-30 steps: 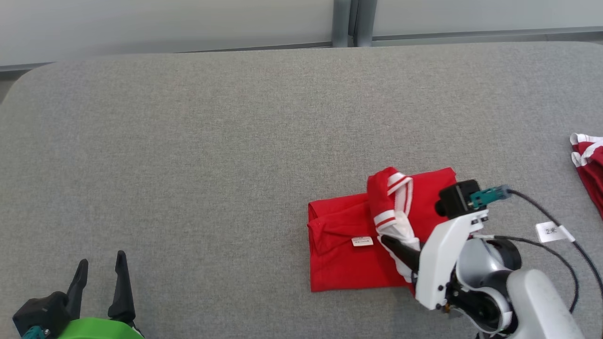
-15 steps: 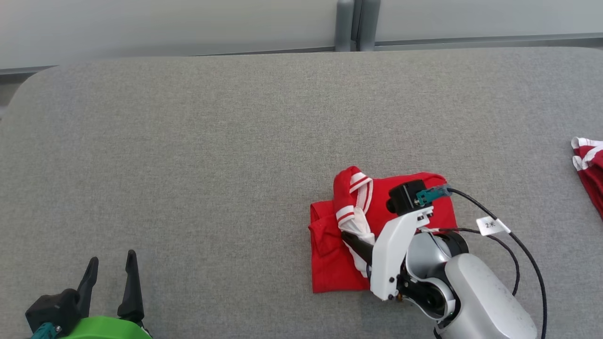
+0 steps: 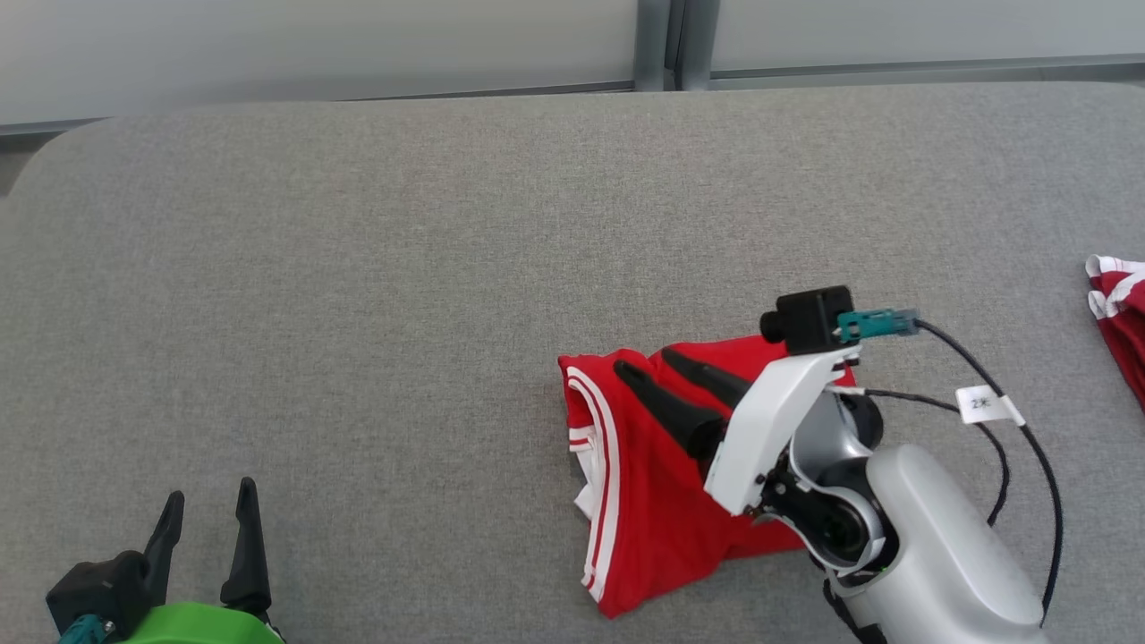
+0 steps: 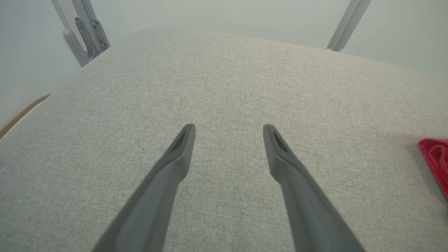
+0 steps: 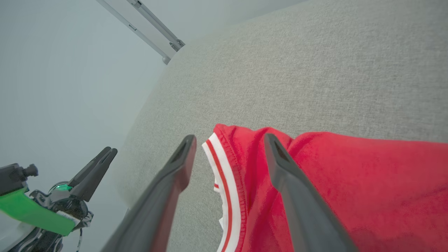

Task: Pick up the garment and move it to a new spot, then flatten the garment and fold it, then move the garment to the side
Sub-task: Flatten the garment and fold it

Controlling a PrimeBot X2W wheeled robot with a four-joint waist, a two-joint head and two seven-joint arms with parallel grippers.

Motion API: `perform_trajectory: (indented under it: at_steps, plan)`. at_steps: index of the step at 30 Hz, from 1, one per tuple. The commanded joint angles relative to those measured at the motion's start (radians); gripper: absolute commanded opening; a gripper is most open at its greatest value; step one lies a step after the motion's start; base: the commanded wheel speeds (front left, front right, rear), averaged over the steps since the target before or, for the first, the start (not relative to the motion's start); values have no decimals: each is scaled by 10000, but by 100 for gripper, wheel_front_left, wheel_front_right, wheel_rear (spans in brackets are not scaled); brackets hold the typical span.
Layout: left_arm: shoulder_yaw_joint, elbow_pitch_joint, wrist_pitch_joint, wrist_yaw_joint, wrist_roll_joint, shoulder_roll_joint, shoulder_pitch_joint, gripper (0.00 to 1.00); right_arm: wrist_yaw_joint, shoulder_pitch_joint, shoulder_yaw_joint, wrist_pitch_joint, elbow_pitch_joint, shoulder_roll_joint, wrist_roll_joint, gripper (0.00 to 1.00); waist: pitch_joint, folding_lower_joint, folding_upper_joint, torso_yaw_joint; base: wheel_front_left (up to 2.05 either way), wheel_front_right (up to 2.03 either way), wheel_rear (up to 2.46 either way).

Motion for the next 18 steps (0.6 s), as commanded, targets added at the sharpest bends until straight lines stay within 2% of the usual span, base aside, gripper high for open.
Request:
perform_trajectory:
  at_steps: [1, 5, 9, 14, 18]
  plan:
    - [41, -63, -41, 55, 21, 55, 90, 100, 5, 4, -153, -28, -167, -37, -52, 100, 35, 0, 81, -24, 0, 0, 0]
    - [74, -198, -48, 115, 46, 101, 102, 100, 5, 379, -1112, 594, -1114, -107, -992, 100, 179, 0, 81, -43, 0, 0, 0]
    - [109, -356, -62, 139, 61, 83, 14, 100, 5, 929, -1893, 1760, -1951, -965, -2052, 100, 434, 0, 81, -7, 0, 0, 0]
    - [110, -393, -87, 61, 86, -6, -167, 100, 5, 1608, -2220, 3138, -2669, -2133, -2343, 100, 781, 0, 81, 82, 0, 0, 0]
    - [111, -315, -80, -24, 84, -79, -305, 100, 5, 1861, -2369, 3682, -3085, -2550, -2449, 100, 967, 0, 81, 167, 0, 0, 0]
